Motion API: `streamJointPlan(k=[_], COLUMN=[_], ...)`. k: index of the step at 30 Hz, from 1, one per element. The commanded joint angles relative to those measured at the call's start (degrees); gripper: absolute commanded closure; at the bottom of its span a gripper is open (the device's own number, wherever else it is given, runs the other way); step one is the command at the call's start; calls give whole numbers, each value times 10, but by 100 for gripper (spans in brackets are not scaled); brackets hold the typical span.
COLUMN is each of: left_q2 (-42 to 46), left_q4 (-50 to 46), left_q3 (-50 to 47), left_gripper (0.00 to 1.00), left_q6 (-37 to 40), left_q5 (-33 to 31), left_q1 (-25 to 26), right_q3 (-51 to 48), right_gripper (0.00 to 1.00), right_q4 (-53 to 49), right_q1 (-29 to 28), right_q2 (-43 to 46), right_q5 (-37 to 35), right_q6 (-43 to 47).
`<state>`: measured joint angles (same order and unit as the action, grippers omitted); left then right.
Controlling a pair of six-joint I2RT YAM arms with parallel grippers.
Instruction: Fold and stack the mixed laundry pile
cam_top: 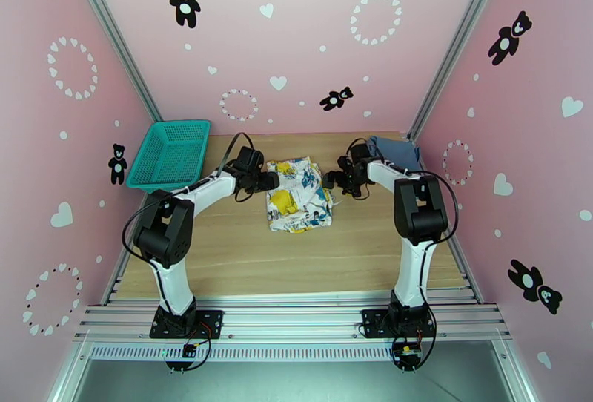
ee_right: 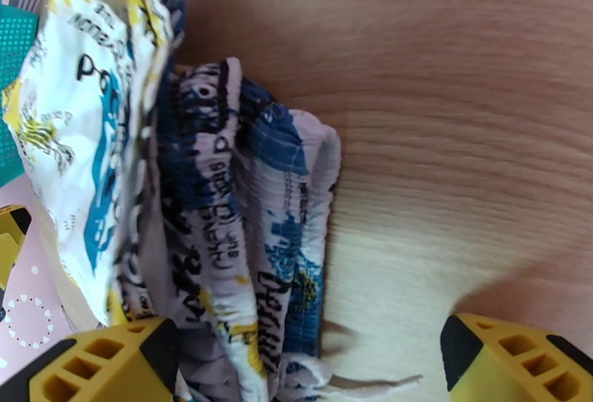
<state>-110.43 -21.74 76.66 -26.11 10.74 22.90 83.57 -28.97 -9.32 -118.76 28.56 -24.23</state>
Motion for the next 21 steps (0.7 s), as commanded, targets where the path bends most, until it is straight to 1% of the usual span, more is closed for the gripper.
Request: streamJointPlan(k=[1,6,9,12,21], left_q2=[-20,-46,-57,-62,-65], left_q4=[16,21,23,21,23], left_q3=[16,28,35,38,39], left_gripper=[30,31,32,33,34], left_q6=[0,-5,-6,-5,-4], left_q5=[18,17,19,20,23], left_q1=[-5,-7,-8,-10,-10], right_q3=[-8,-14,-37,-63,-119], right_gripper=[1,1,1,1,1], right_q4=[47,64,98,117,117], right_q1=[-27,-54,-59,-56,-19], right_q2=[-36,-40,-34,-12,80], right_q5=[66,68,90,102,129], right_q6=[-30,-59,-94,-115,-120])
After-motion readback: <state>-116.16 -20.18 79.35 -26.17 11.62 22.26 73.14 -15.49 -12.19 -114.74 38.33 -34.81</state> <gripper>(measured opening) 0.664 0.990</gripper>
